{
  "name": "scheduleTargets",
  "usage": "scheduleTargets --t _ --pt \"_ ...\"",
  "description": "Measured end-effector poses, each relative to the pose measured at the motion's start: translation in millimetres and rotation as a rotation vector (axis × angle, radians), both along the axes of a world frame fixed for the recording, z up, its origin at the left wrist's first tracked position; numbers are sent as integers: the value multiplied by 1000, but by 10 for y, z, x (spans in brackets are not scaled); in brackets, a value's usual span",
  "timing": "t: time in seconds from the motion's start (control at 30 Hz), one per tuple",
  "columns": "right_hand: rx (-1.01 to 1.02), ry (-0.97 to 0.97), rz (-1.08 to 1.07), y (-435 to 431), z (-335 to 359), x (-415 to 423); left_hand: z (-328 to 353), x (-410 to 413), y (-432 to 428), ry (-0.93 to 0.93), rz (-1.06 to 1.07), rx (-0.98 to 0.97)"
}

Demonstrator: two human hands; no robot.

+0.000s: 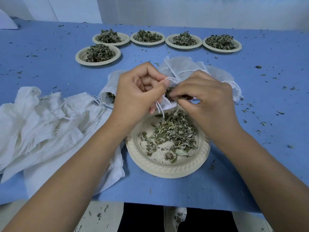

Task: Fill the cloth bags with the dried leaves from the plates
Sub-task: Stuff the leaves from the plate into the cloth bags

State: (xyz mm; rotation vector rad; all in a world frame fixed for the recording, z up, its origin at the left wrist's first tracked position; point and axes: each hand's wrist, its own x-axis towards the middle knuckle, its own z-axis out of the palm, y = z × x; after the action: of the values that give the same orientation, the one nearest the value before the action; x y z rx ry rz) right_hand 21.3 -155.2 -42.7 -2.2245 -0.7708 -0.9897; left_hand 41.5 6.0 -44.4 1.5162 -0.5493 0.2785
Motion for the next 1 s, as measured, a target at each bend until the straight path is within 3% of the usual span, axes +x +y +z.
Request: scheduleTargets --t 0.23,0.37,0.43,0.53,0.63,0.73,0.8,0.87,0.93,1.0 --pt "-98 -22 -76 6 51 -46 7 18 1 32 23 -46" --pt "-344 156 -42 98 -10 -72 5 4 0 19 -43 -58" --pt "-276 208 -18 82 -2 -71 3 17 2 27 -35 -64" --pt "-58 140 -22 -8 80 -79 0 37 9 42 4 -79" --pt "-199 151 -33 42 79 -92 -15 35 2 39 -45 -95" --pt "-306 328 32 106 1 -98 -26 38 5 41 -91 -101" --pt "-109 424 56 55 42 -89 -22 53 16 53 -41 -109" --pt "138 393 90 -26 123 -80 -13 70 24 82 25 -137" --pt "265 342 115 -90 165 -79 -7 90 25 125 66 -193" --pt "299 462 165 -128 181 -74 2 106 25 167 80 -253"
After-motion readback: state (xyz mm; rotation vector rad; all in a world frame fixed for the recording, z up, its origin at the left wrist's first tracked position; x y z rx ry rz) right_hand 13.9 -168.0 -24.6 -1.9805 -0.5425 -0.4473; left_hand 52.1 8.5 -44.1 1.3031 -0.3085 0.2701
